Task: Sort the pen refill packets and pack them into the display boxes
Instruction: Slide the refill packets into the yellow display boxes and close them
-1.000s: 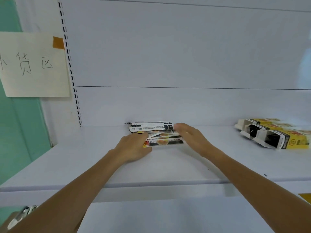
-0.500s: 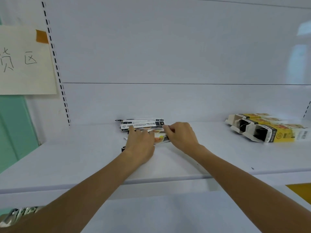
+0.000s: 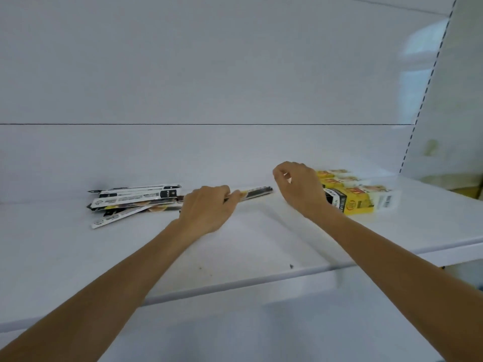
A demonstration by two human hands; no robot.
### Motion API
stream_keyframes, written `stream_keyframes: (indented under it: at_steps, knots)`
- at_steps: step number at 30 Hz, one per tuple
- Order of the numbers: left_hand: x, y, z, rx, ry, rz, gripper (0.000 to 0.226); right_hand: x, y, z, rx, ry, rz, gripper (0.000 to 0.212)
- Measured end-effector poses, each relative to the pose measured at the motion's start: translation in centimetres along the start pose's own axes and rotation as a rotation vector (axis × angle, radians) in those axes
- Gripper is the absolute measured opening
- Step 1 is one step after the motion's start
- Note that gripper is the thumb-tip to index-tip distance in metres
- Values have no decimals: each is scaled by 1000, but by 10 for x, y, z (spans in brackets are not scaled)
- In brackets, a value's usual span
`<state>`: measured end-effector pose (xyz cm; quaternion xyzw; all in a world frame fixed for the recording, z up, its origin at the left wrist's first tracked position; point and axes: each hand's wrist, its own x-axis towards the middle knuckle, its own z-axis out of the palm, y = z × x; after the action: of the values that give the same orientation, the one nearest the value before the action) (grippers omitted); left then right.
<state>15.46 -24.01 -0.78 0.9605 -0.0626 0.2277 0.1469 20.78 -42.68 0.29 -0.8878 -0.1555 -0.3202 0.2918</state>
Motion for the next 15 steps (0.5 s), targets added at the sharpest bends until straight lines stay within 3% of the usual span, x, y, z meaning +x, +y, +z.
stream_keyframes:
  at_steps: [7, 10, 12, 15]
  knots:
    - [39, 72, 38, 4, -16, -54, 43, 26, 147, -88, -319, 39, -90, 33]
    - [48, 93, 52, 21, -41, -80, 42, 19, 185, -99, -331, -123, -45, 37]
    - [50, 104, 61, 16, -37, -103, 42, 9, 204, -94, -498, -292, -98, 41]
    - [48, 115, 70, 21, -10, -139, 40, 4, 218, -82, -700, -260, -235, 20]
